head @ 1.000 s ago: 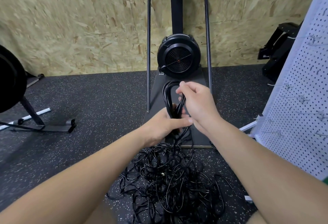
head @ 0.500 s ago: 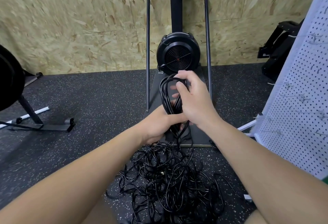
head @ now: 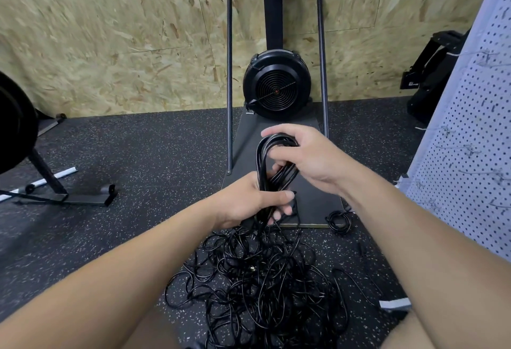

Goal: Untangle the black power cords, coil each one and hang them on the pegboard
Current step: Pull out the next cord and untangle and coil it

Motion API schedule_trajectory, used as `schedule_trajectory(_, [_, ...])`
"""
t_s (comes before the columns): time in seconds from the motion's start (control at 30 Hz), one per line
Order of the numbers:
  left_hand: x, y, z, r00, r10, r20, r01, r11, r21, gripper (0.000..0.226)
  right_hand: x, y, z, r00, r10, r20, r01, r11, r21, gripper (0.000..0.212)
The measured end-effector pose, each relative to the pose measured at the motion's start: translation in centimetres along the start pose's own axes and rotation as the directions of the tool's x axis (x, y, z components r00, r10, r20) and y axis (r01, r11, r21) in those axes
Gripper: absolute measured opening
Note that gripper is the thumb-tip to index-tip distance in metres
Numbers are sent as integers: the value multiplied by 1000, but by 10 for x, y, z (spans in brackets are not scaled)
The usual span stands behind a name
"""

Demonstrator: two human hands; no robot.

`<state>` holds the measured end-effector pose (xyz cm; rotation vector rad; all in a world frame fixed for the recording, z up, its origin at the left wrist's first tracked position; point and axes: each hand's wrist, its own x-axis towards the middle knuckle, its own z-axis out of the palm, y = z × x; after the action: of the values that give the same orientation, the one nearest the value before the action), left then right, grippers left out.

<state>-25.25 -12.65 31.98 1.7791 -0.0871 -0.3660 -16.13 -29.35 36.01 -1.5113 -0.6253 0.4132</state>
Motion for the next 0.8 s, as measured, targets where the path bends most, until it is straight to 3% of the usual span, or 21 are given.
schedule_trajectory(0.1, [0, 2, 0, 999, 7, 34, -5, 998, -62, 20, -1, -4, -12, 983, 95, 158, -118, 983, 141, 37])
schedule_trajectory(0.2, [0, 5, 1, 997, 34, 66, -27, 993, -114, 10, -1, -4, -15, 981, 72, 181, -111, 971, 212, 35])
schedule_trajectory(0.27, [0, 6, 3, 998, 27, 55, -20, 992, -129, 12, 0, -1, -14, 991, 57, 120, -77, 982, 171, 38])
schedule_trajectory(0.37, [1, 5, 8, 998, 68, -3, -68, 998, 3, 22, 2, 8, -5, 992, -11, -124, 4, 999, -50, 27])
schedule_trajectory(0.43, [2, 6, 13, 994, 112, -1, -112, 992, 60, 28, 3, 12, 2, 971, -25, -240, 15, 999, -41, 27])
schedule_trajectory(0.5, [2, 7, 16, 989, 136, 63, -135, 991, -22, 21, 4, 10, 5, 957, -36, -286, 24, 999, -47, 38])
schedule_trajectory(0.57, [1, 8, 16, 982, 132, 137, -99, 969, -227, 11, 6, 2, 4, 956, -26, -292, 29, 1000, 4, 49])
schedule_trajectory(0.67, [-1, 8, 13, 959, 143, 244, -3, 868, -496, 28, 6, -10, -2, 952, 61, -300, -8, 985, 174, 52])
schedule_trajectory(0.8, [-3, 7, 5, 945, 124, 303, 52, 856, -514, 35, 4, -13, -3, 965, 87, -247, -40, 981, 189, 49])
